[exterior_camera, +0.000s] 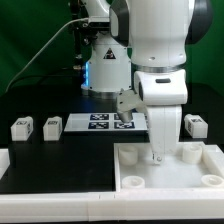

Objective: Assemble one leg

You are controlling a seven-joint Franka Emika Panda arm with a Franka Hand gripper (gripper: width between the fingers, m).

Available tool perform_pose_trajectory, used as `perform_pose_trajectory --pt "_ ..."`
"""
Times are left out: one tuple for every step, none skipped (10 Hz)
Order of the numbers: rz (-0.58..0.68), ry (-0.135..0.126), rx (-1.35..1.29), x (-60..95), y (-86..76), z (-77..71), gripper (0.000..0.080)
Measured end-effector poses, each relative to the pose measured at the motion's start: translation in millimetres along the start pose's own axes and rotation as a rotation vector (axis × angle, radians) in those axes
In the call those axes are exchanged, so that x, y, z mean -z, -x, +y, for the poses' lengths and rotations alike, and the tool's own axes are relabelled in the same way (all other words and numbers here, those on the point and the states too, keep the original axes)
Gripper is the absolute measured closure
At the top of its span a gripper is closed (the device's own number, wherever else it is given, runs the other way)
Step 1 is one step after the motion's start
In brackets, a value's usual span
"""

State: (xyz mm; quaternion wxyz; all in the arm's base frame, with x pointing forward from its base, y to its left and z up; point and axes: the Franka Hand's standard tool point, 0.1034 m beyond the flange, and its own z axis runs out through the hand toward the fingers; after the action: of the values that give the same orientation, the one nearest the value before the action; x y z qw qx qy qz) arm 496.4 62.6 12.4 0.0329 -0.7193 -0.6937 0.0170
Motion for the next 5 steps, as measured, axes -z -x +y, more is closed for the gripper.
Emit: perform_pose_trajectory --pt "0.0 0.0 0.0 0.0 0.2 0.0 0.0155" --pt "0.0 0.0 -0.001 0.0 0.4 0.1 0.0155" --pt "0.0 0.0 -0.001 0.0 0.6 0.1 0.0151" --pt "0.0 0.0 -0.001 0.0 0.7 0.1 0.0151" --pt "0.0 0.0 -0.002 0.0 0.8 0.1 0.0151"
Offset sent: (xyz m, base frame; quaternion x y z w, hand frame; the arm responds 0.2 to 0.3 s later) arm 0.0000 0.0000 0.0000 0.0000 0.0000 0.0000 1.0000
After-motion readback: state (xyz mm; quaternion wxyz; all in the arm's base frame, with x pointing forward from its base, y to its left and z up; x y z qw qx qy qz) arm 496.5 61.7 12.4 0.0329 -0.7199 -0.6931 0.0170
